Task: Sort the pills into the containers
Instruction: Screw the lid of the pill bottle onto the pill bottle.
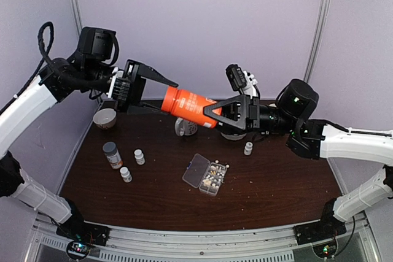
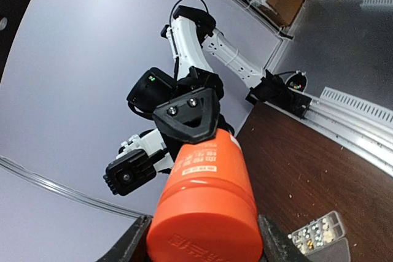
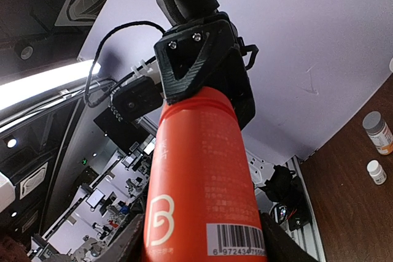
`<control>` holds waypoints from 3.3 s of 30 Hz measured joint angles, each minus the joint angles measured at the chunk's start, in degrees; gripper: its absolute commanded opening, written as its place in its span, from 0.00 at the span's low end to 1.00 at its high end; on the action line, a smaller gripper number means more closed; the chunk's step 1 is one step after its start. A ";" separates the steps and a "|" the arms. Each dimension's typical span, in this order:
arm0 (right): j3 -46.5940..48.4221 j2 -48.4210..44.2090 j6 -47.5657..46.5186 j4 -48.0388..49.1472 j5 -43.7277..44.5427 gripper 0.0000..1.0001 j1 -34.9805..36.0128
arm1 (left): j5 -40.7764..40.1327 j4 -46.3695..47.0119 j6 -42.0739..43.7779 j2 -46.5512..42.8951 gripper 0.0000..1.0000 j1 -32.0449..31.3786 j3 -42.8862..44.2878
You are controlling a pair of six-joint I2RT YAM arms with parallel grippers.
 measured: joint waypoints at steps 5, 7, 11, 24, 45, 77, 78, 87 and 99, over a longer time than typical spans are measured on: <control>0.04 0.37 4.42 0.17 -1.64 0.00 -0.57 | -5.92 0.72 8.02 -1.31 0.89 -1.57 -1.42; 0.11 0.11 3.85 -0.04 -1.68 0.00 -0.20 | -8.87 4.59 6.84 -1.27 0.97 -2.75 -3.72; 0.28 -2.51 -1.84 -6.05 -1.68 0.00 -1.18 | -12.44 8.46 1.95 0.17 0.97 -3.17 -7.80; 0.28 -19.93 -44.33 -36.04 12.33 0.00 -2.95 | -14.75 29.29 -32.24 -9.11 0.98 -2.69 -21.07; -9.44 -23.71 -103.91 -22.71 38.25 0.00 6.69 | -12.28 26.18 -111.32 -2.23 0.98 -2.69 -10.43; -5.60 -15.04 -109.42 -19.39 40.11 0.00 10.25 | -9.25 20.06 -116.93 -1.01 0.78 -2.71 -10.54; -5.60 -14.84 -109.42 -19.37 40.11 0.00 10.25 | -9.16 20.06 -116.98 -0.90 0.78 -2.71 -10.54; -4.96 -13.73 -109.46 -19.43 40.11 0.00 10.40 | -7.87 20.00 -117.74 -0.39 0.43 -2.71 -10.84; 0.46 -12.26 -101.70 -26.77 39.85 0.00 10.51 | -6.32 20.00 -114.53 -0.37 0.19 -1.77 -10.45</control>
